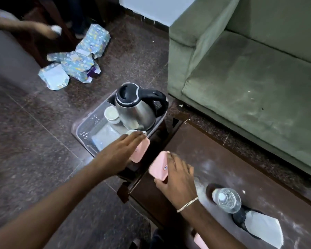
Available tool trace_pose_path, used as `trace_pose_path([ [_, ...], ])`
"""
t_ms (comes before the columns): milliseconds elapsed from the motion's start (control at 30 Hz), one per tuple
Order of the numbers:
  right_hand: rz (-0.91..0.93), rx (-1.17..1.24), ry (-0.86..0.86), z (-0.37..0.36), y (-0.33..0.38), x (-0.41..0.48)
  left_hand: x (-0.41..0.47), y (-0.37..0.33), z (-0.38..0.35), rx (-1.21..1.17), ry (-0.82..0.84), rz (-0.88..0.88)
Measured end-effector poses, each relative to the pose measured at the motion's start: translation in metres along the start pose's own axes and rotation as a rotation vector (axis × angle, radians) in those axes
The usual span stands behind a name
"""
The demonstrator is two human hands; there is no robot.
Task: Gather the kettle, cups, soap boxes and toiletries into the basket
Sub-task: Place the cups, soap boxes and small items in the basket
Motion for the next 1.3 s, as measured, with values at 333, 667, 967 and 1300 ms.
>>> trace_pose_path([
  [333,0.113,0.080,0.029,-0.034,0.133,0.039,-0.049,0.143,0.010,0.039,0.164,0.082],
  [667,0.079,-0.033,0.114,-0.080,0.163,0.061,-0.034,0.211,-0.023,0.035,0.315,-0.001],
  [967,0.061,-0.117,0.150,-0.102,0.174,0.068,-0.023,0.221,-0.033,0.158,0.391,-0.151],
  [1300,0.174,-0.119,0.105,-0.111,0.173,0.060,-0.027,0.221,-0.031,0.349,0.324,-0.202],
])
Point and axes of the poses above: each hand's wrist, its own x-axis towards the middle knuckle, its own z-axis out of the back of the hand, y = z × x, the point moved 7 cm from there along x, towards the middle knuckle, and after that the axes turned 7 degrees about -z, right-handed, at the moved point
